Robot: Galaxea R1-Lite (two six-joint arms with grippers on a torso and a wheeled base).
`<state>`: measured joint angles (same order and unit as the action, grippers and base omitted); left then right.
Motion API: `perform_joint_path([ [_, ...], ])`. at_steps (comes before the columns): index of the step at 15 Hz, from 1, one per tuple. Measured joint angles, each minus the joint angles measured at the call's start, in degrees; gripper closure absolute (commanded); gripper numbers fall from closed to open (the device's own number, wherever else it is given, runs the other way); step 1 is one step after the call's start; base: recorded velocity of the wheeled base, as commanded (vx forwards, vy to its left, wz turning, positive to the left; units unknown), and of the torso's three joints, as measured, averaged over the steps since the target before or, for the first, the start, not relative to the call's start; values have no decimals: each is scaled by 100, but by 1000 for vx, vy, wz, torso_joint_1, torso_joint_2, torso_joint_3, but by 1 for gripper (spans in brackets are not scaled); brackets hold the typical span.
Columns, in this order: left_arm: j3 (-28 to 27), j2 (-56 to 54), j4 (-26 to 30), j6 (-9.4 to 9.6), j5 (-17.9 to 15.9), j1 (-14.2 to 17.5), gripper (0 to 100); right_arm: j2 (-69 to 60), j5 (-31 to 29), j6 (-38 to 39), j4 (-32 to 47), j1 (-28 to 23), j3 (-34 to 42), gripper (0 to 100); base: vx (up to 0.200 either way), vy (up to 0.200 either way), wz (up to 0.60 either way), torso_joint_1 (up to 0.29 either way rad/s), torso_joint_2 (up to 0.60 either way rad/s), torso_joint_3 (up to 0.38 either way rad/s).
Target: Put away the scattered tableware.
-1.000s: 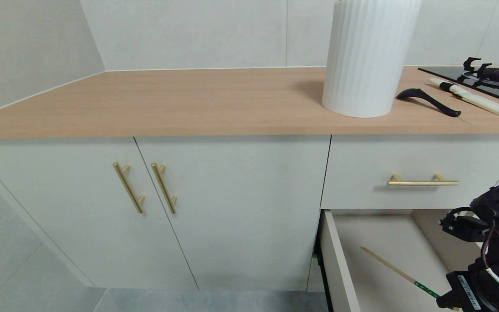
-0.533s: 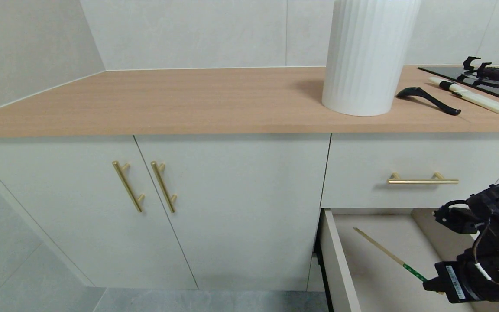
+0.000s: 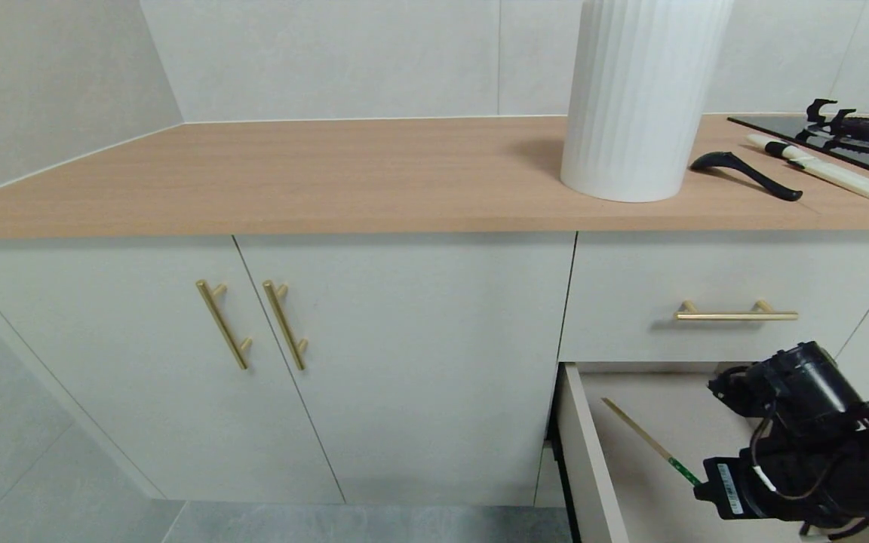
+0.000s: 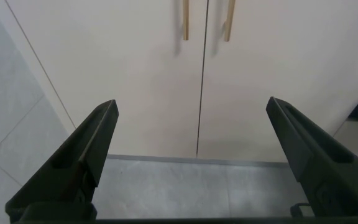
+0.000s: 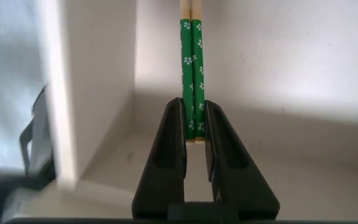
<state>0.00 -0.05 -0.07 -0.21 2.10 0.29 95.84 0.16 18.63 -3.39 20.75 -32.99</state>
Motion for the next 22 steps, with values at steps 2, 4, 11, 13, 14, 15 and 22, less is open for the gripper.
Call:
perform_joint_path([
  [2,0,0,0,5,0,1,0,584,-210,110,-908,-5,240,100,0,0,0,0,0,0],
  [4,0,0,0,0,1,1,0,1107,-341,234,-1365,0,400,100,0,0,0,0,0,0],
  [11,0,0,0,-1,0,1,0,2009,-368,393,-2044,6,474,100,0,0,0,0,0,0],
  [13,0,0,0,-1,0,1,0,2196,-374,393,-2337,6,510,100,0,0,0,0,0,0],
  [14,0,0,0,-1,0,1,0,2274,-383,404,-2488,6,527,100,0,0,0,0,0,0],
  [15,0,0,0,0,0,1,0,2337,-388,419,-2548,6,551,100,0,0,0,0,0,0],
  [22,0,0,0,-1,0,1,0,2491,-429,466,-2664,6,566,0,0,0,0,0,0,0],
])
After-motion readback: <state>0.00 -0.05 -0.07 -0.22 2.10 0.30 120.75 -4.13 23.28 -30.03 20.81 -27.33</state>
